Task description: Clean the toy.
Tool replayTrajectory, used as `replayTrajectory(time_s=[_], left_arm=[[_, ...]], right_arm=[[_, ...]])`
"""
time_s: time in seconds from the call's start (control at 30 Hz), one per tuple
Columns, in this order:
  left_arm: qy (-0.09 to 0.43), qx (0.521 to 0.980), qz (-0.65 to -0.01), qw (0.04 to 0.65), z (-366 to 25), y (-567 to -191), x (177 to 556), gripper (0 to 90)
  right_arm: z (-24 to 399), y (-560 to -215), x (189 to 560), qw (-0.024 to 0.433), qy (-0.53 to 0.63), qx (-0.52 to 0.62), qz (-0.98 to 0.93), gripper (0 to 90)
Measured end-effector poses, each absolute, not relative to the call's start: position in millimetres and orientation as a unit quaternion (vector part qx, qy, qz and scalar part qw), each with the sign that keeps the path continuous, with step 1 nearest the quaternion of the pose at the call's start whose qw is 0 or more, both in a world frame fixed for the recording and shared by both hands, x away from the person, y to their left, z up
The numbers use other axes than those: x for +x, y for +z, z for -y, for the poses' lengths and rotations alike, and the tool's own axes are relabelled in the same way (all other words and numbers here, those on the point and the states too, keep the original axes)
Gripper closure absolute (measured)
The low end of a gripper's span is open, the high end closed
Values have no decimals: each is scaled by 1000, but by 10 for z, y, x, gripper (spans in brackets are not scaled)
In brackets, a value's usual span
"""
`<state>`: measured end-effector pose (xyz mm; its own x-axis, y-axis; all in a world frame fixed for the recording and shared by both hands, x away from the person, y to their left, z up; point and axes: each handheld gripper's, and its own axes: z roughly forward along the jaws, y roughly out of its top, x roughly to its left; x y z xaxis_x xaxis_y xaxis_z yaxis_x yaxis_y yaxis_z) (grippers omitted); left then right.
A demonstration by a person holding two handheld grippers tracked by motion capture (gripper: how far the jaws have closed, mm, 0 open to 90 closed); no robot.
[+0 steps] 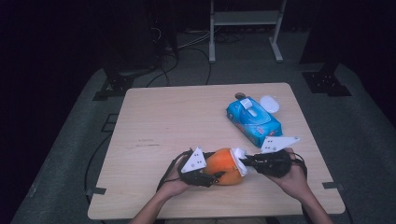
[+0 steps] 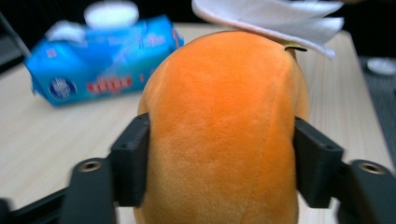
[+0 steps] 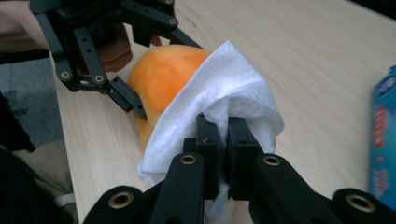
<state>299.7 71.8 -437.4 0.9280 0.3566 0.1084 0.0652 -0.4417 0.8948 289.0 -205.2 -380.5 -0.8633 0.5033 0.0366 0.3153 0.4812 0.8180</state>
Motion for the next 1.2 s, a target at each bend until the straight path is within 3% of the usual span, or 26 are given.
replayTrajectory(time_s=[0.07,0.17,0.27,0.33,0.77,0.93,1.03,1.2], left_arm=[[103,837,-142,518,-758,-4421,3046,196],[85,833,-151,525,-804,-4413,3069,144],[93,834,-140,525,-822,-4405,3051,238],[95,836,-134,524,-824,-4404,3044,251],[110,844,-102,515,-773,-4397,2975,254],[61,833,-138,532,-824,-4396,3045,150],[68,834,-136,530,-827,-4391,3038,215],[81,839,-125,524,-800,-4374,3012,242]], right_arm=[[2011,-3893,2906,101,437,238,-861,848],[2032,-3941,2919,84,442,244,-859,848],[2077,-3958,2910,83,438,245,-861,848],[2119,-3978,2912,82,436,251,-861,848],[2087,-3915,2921,100,442,252,-855,847],[2127,-3977,2929,87,441,257,-856,847],[2183,-4018,2931,81,435,263,-857,846],[2192,-4010,2927,86,428,265,-860,846]])
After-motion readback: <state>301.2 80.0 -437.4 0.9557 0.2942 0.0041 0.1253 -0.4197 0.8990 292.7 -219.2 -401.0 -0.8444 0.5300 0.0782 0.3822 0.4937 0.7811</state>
